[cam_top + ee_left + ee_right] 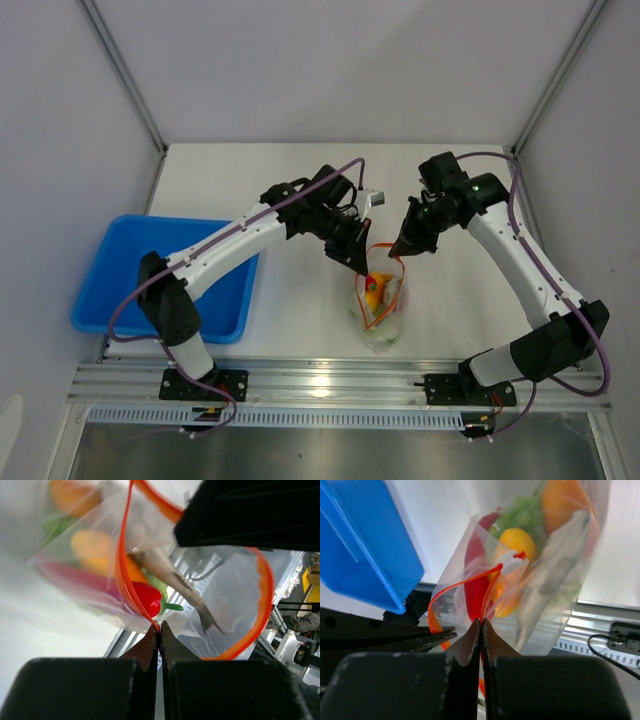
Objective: Place the food in the zip-top bag and seal the zipper
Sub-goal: Adjust the zipper food storage bag at the center of the board.
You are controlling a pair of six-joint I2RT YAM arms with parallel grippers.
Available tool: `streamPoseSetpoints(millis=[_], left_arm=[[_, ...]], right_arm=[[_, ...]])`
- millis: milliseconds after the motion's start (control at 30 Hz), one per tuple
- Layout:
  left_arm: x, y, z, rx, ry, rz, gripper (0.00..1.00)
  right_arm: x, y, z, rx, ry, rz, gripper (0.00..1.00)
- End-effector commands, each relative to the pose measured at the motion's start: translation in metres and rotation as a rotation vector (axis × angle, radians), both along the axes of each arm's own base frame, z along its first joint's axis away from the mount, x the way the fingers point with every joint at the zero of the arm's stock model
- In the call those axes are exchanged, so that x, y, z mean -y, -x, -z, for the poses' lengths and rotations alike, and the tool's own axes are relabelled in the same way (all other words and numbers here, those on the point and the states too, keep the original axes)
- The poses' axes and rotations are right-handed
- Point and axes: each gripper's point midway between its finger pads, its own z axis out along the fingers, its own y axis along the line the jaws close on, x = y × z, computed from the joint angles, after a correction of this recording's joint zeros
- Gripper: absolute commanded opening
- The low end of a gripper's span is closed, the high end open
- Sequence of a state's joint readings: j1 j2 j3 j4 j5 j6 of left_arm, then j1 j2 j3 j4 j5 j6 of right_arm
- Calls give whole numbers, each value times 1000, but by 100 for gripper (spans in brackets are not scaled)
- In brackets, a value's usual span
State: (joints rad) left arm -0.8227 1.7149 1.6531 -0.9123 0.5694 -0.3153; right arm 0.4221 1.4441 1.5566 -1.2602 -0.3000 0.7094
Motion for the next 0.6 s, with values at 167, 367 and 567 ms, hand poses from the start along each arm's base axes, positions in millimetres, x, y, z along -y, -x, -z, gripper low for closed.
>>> streamPoseSetpoints(millis=[167,367,567], left_arm=[[26,7,-47,15,218,69,1],[34,5,-46,-11,231,79,6],[31,6,-30,-44,202,51,59]], right_arm=[[-15,1,-16,17,-101,84,0],[-10,-3,-9,3,-43,163,0],[-7,-3,-2,-8,9,238,0]])
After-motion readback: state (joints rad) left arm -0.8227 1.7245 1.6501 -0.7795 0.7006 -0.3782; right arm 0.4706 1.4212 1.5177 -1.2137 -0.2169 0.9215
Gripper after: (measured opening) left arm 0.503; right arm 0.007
